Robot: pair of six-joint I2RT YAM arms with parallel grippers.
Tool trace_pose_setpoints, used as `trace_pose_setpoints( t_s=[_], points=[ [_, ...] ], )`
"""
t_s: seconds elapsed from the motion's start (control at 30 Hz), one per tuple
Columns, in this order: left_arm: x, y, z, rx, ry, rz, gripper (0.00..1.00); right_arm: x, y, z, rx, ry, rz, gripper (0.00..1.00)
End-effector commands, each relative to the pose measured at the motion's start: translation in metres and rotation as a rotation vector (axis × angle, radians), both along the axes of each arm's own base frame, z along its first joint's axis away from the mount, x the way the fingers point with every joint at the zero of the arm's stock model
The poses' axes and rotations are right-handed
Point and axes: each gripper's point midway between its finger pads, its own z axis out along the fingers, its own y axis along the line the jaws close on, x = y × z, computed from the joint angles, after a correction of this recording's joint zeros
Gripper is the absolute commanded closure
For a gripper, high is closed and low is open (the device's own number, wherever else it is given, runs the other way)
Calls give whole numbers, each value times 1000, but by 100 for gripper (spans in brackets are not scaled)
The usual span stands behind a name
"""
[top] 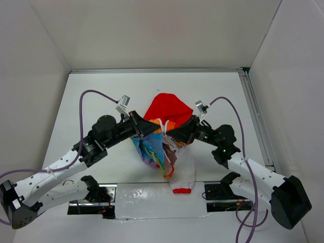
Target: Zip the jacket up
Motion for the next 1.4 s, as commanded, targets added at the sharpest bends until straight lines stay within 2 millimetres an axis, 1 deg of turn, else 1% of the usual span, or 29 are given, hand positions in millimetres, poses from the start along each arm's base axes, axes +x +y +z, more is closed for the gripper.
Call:
trace_pose_setpoints(
  t_s=[0.0, 0.07, 0.17, 0.37, 0.63, 0.77, 1.0, 1.13, 1.37],
  points=[
    [1, 0, 17, -47, -47, 3, 100, -2, -3, 21, 51, -66, -10, 100],
    [1, 0, 17, -50, -50, 6, 100, -4, -2, 23, 55, -69, 6, 100],
    [0, 1, 17, -49, -55, 2, 100, -1, -1, 21, 51, -54, 1, 100],
    [2, 2, 13, -48, -48, 13, 100, 0, 0, 28, 67, -56, 14, 100],
    [1, 2, 11, -44, -49, 12, 100, 0, -1, 31, 74, -55, 10, 100],
    [3, 4, 8, -37, -40, 29, 100, -1, -1, 29, 67, -45, 14, 100],
    [1, 7, 10, -45, -39, 34, 100, -3, -2, 30, 69, -44, 22, 100],
    [0, 6, 8, -42, -36, 24, 100, -4, -1, 31, 71, -42, 30, 100],
    [-3, 0, 13, -48, -54, -16, 100, -2, 1, 33, 68, -46, 39, 100]
  ],
)
